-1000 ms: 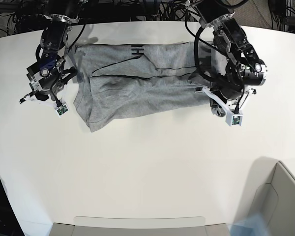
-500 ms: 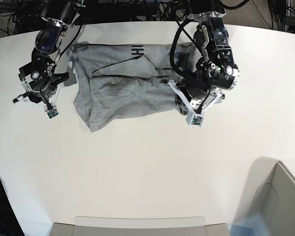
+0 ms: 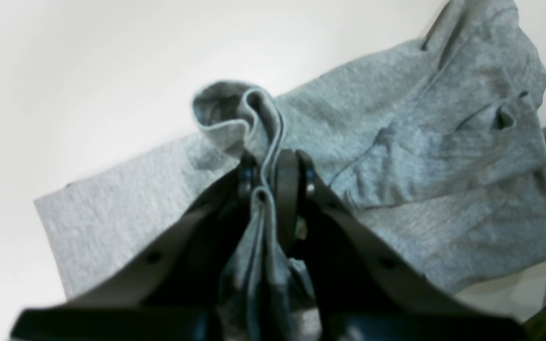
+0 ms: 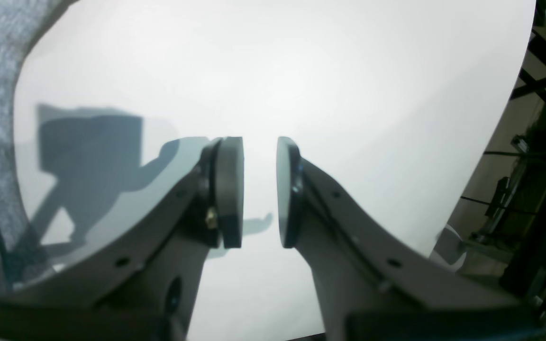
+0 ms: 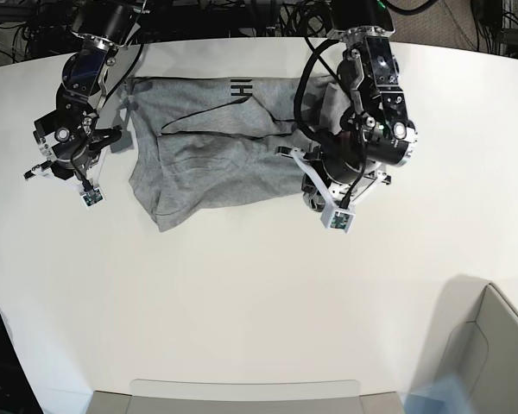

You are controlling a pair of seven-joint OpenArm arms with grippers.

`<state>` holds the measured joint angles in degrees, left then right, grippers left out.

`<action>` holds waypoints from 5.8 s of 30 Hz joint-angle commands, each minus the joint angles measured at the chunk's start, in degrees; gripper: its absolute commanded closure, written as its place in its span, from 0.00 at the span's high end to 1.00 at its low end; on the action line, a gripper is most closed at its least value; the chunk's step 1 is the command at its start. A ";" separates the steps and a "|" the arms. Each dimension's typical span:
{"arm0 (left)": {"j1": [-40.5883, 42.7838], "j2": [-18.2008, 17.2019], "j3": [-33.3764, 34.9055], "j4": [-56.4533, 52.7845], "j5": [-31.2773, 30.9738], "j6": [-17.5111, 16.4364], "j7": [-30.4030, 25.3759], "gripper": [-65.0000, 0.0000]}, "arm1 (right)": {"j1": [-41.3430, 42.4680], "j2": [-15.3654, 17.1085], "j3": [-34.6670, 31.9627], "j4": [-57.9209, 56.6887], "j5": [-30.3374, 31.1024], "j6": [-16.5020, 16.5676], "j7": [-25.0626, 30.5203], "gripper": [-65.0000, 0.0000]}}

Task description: Fold the T-shirt properly

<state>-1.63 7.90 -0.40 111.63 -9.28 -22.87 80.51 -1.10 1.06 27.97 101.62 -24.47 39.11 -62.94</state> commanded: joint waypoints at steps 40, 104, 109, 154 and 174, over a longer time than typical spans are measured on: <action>4.40 -6.27 -6.58 -0.56 -0.52 0.06 -0.91 0.00 | 0.53 0.39 0.03 1.10 -0.45 0.89 0.65 0.20; -6.42 -12.69 -6.15 -29.39 -0.44 0.41 -12.07 0.00 | 10.64 -8.49 0.03 6.55 7.28 0.89 -10.95 0.37; -6.59 -12.52 -12.65 -34.93 -0.52 7.53 -18.14 0.00 | 10.38 -9.19 0.12 6.64 22.14 0.89 -17.06 0.37; 3.25 -19.64 -6.41 -8.56 -0.52 7.53 -16.03 0.00 | 0.62 -10.06 4.17 -30.11 68.03 0.89 4.26 0.37; 3.96 -21.66 -6.58 -8.73 -0.52 7.53 -16.47 0.00 | -11.25 -1.98 -41.90 -12.61 75.94 -14.72 48.30 0.37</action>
<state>3.16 -13.30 -6.85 102.04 -9.67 -15.42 65.08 -12.99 -0.19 -13.58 87.70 50.22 23.20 -15.99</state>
